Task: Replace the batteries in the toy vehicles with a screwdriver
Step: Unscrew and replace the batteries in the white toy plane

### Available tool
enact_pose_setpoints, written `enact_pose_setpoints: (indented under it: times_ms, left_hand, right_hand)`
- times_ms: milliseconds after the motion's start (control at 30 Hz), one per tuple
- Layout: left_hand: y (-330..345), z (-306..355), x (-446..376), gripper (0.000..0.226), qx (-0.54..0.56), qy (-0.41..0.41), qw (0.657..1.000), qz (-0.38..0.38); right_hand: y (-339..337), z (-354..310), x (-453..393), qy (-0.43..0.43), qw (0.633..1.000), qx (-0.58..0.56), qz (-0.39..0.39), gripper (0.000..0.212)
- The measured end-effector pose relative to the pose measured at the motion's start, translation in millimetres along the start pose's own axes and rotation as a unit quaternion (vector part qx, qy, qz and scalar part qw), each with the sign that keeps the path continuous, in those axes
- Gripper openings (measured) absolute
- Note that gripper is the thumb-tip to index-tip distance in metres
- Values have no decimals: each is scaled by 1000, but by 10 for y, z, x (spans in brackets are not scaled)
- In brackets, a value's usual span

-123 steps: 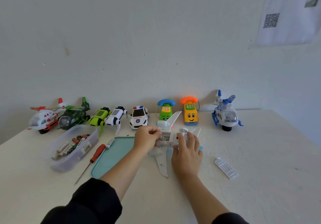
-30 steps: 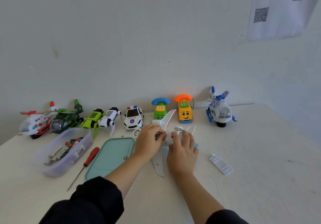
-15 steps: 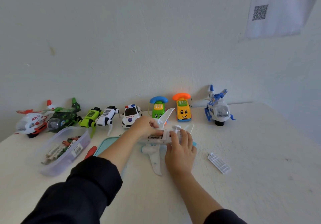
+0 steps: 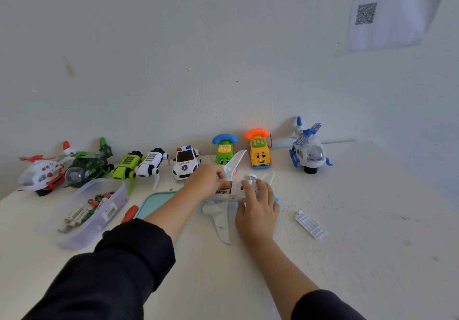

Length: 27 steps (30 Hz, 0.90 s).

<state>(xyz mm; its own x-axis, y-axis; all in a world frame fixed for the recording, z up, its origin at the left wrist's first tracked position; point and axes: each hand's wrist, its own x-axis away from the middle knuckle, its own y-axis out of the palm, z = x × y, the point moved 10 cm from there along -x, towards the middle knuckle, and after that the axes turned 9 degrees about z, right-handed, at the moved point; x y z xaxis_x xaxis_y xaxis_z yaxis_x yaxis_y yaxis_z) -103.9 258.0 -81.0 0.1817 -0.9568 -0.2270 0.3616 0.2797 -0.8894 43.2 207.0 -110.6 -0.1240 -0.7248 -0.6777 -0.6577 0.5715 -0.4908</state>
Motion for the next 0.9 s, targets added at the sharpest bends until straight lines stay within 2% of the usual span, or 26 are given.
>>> enact_pose_setpoints:
  times_ms: [133, 233, 300, 367, 433, 500, 567, 667, 767, 833, 900]
  left_hand:
    - [22, -29, 7, 25, 6, 4, 1000, 6]
    - [30, -20, 0, 18, 7, 20, 1000, 19]
    - [28, -16, -4, 12, 23, 23, 999, 23]
    - [8, -37, 9, 13, 52, 19, 998, 20]
    - [-36, -81, 44, 21, 112, -2, 994, 20]
    - [-106, -113, 106, 23, 178, -30, 983, 33]
    - [-185, -87, 157, 22, 194, -26, 980, 48]
    - [-273, -37, 208, 14, 215, -4, 976, 47]
    - [-298, 5, 233, 10, 243, -1, 970, 29]
    - [-259, 87, 280, 11, 257, -4, 966, -16]
    - [-189, 222, 383, 15, 282, -9, 956, -81]
  right_hand:
    - [-129, 43, 15, -23, 999, -28, 15, 76]
    - [-347, 277, -52, 4, 998, 43, 36, 70]
    - [-447, 492, -116, 44, 988, 144, -18, 60]
    - [-468, 746, -123, 93, 957, 243, -132, 44]
    - [-472, 953, -47, 136, 920, 287, -230, 24]
    - [-497, 986, -40, 132, 918, 281, -249, 8]
    - [-526, 955, -56, 108, 927, 276, -231, 15]
    - [-612, 931, -78, 145, 952, 198, -181, 27]
    - [-674, 817, -145, 216, 966, 31, -135, 31]
    - [-661, 665, -193, 263, 951, -103, -121, 28]
    - [-629, 460, -223, 279, 932, -191, -131, 23]
